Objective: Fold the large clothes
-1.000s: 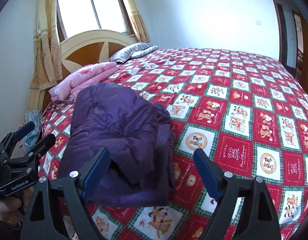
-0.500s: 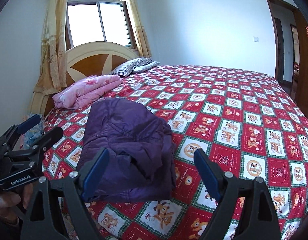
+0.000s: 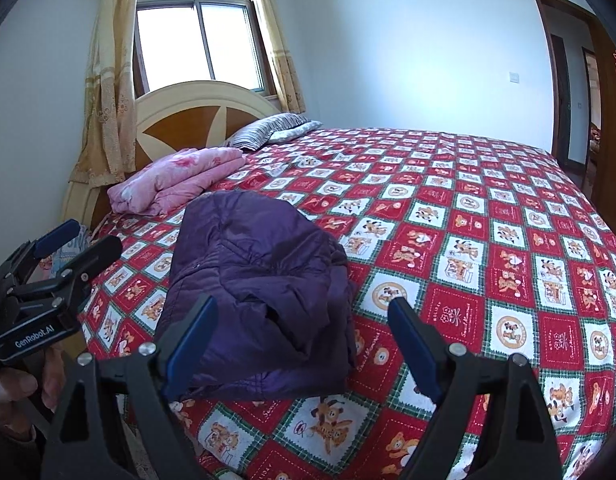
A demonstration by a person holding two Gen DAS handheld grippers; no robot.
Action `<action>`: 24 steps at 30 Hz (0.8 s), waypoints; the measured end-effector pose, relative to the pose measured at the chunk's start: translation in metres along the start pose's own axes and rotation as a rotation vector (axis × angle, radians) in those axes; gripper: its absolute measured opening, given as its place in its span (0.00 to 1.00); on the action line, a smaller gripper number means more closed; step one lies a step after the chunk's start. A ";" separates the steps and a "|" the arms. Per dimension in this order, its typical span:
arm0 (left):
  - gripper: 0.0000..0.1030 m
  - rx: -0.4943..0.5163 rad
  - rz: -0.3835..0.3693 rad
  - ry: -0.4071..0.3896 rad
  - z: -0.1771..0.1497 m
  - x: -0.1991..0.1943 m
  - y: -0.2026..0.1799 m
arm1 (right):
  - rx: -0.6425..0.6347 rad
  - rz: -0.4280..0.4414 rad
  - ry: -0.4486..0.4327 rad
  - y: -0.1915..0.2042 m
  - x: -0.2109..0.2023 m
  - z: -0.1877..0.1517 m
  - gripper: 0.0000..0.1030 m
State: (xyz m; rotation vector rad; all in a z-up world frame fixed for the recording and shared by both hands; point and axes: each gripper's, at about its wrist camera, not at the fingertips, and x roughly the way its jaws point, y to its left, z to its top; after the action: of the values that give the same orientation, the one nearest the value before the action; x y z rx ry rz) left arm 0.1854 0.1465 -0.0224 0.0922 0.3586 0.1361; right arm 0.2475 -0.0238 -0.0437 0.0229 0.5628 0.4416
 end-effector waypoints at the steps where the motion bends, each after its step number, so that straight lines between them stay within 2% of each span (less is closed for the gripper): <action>1: 0.96 0.001 0.001 0.000 0.000 0.000 -0.001 | 0.003 0.001 0.001 0.000 0.000 0.000 0.86; 24: 0.96 0.000 0.001 0.002 0.000 0.001 0.003 | 0.006 0.003 0.004 -0.002 -0.003 -0.004 0.86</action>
State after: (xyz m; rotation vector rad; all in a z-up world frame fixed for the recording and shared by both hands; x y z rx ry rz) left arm 0.1860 0.1498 -0.0221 0.0919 0.3603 0.1369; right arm 0.2443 -0.0270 -0.0459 0.0284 0.5682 0.4426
